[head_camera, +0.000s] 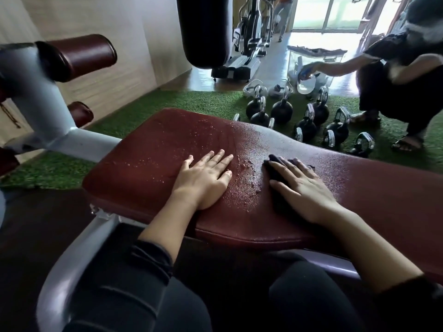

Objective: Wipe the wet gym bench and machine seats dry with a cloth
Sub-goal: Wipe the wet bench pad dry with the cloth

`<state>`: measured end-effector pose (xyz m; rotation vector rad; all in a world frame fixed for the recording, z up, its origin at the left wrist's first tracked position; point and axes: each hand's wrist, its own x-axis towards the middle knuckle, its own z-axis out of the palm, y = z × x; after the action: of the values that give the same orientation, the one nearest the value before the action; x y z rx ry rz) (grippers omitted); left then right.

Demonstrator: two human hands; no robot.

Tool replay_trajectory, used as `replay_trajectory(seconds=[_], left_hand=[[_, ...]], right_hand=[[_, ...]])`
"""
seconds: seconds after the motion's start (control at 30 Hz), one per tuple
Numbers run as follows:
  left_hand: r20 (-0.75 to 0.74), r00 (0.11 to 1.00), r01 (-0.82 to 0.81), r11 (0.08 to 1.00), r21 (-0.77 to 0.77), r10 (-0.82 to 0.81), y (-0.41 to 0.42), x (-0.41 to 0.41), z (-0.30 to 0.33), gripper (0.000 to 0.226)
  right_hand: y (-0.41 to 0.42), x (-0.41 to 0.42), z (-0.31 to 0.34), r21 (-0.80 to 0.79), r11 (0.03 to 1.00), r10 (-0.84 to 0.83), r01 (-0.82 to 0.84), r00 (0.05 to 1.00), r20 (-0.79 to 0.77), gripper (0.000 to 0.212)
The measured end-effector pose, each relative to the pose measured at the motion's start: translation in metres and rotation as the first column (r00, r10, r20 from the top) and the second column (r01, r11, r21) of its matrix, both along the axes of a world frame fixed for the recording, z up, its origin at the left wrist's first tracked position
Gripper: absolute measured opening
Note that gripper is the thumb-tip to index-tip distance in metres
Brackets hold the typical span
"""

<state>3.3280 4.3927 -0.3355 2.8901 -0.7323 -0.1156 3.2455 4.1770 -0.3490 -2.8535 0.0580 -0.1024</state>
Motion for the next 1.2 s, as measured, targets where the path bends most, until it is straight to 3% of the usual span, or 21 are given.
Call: replay_trajectory(seconds=[0.2,0.33,0.5,0.63,0.8,0.93,1.07,1.2], left_hand=[[0.007,1.000,-0.001,1.000,-0.020,0.001,0.001,0.001,-0.002,0.049],[0.008,1.000,0.005,0.999,-0.044,-0.005,0.003,0.001,-0.003,0.049],[-0.001,1.000,0.010,0.999,-0.045,-0.010,0.003,0.001,-0.001,0.049],[0.001,1.000,0.003,0.999,-0.043,-0.003,0.002,0.001,-0.001,0.049],[-0.004,1.000,0.011,0.999,-0.050,-0.012,0.003,0.002,-0.001,0.049],[-0.018,1.000,0.015,0.998,-0.064,-0.016,0.005,0.001,0.000,0.049],[-0.016,1.000,0.016,0.998,-0.059,-0.017,0.005,0.001,-0.001,0.049],[-0.015,1.000,0.010,0.998,-0.064,-0.011,0.003,0.001,-0.001,0.049]], right_hand=[[0.076,-0.025,-0.004,-0.040,0.989,0.150,-0.145,0.973,0.173,0.066],[0.054,-0.060,-0.014,-0.130,0.959,0.278,-0.252,0.923,0.267,0.051],[-0.003,-0.051,-0.008,-0.067,0.983,0.177,-0.169,0.973,0.148,0.055],[0.022,-0.018,-0.002,-0.022,0.996,0.090,-0.088,0.993,0.082,0.071],[0.065,-0.048,-0.011,-0.121,0.941,0.337,-0.317,0.914,0.227,0.051],[0.027,-0.071,-0.015,-0.230,0.865,0.489,-0.445,0.849,0.197,0.050],[-0.005,-0.056,-0.009,-0.137,0.912,0.404,-0.388,0.906,0.126,0.050],[0.019,-0.027,0.001,-0.043,0.964,0.267,-0.264,0.957,0.114,0.054]])
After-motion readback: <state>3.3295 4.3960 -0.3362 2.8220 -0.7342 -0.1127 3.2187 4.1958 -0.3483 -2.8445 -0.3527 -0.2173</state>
